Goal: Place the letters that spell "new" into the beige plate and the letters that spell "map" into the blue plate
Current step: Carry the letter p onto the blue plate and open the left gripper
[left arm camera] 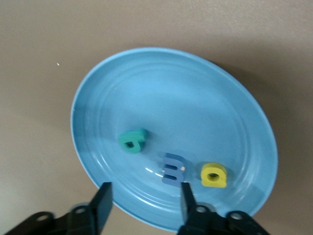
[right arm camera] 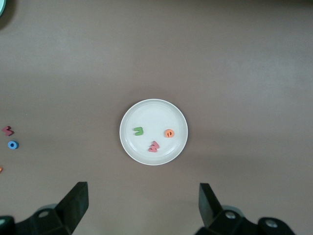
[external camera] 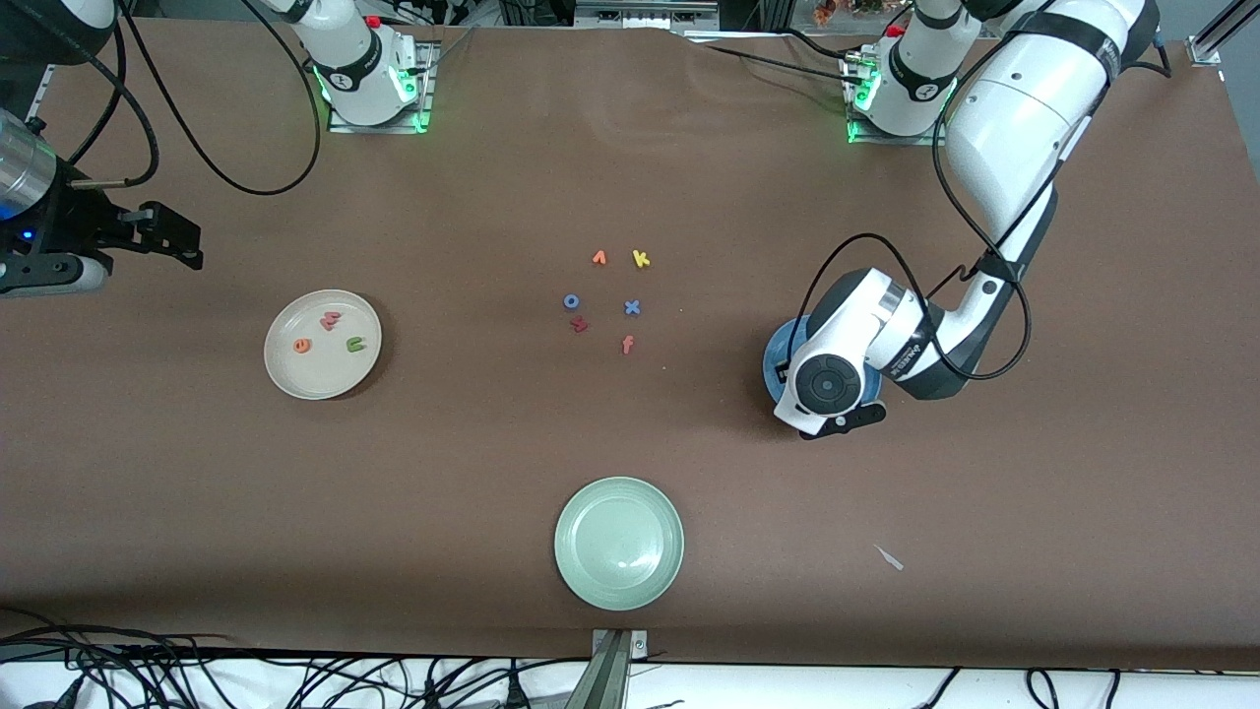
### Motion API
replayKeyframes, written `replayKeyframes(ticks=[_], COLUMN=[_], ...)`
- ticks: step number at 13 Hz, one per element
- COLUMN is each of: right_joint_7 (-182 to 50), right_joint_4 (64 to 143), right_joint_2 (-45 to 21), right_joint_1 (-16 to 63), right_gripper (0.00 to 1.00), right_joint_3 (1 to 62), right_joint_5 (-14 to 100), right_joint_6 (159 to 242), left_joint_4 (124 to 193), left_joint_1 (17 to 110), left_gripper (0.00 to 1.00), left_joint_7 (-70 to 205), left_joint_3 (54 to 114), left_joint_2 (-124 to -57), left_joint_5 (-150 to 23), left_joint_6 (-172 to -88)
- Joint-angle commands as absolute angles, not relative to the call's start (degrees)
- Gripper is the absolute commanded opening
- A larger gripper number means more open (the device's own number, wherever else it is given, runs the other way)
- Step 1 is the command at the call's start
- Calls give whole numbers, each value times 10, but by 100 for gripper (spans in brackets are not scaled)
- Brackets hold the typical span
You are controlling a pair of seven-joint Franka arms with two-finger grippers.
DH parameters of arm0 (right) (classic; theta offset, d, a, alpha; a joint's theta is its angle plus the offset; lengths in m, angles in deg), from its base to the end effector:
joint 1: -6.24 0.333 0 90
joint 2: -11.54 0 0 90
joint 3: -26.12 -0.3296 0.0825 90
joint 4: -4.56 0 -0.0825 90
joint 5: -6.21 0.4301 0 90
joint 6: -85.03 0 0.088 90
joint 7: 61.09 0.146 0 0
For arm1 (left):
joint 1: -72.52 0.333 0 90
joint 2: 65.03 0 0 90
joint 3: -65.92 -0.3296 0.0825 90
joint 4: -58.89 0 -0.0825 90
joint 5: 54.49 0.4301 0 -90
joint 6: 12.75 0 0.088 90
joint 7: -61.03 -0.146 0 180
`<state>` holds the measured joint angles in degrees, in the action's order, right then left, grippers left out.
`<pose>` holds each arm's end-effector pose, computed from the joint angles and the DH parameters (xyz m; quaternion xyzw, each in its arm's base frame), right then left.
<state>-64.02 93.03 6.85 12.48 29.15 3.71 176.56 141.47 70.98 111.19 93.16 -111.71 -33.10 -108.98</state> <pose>0.6263 0.0300 0.5652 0.9981 0.0545 -0.0141 0.0240 0.6437 -0.2559 0.1610 -0.9616 -0.1384 0.1865 0.1460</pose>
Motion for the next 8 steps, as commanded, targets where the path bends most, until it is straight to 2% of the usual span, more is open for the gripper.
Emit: replayKeyframes(ticks=[1,8], right_joint_7=[-643,-643], right_joint_4=[924,924], right_joint_2=[70,70], right_joint_1=[124,124], right_gripper=[100,100], right_joint_3=[292,292], right_joint_5=[47,47], right_joint_6=[1757,1757], left_joint_4=[1415,1414], left_joint_1=[728,824], left_gripper=[100,100], left_joint_7=[1088,913], left_joint_3=[938,939], left_joint_2=[-1101,-1044], left_joint_5=[-341,-387], left_joint_6=[-1071,-1070])
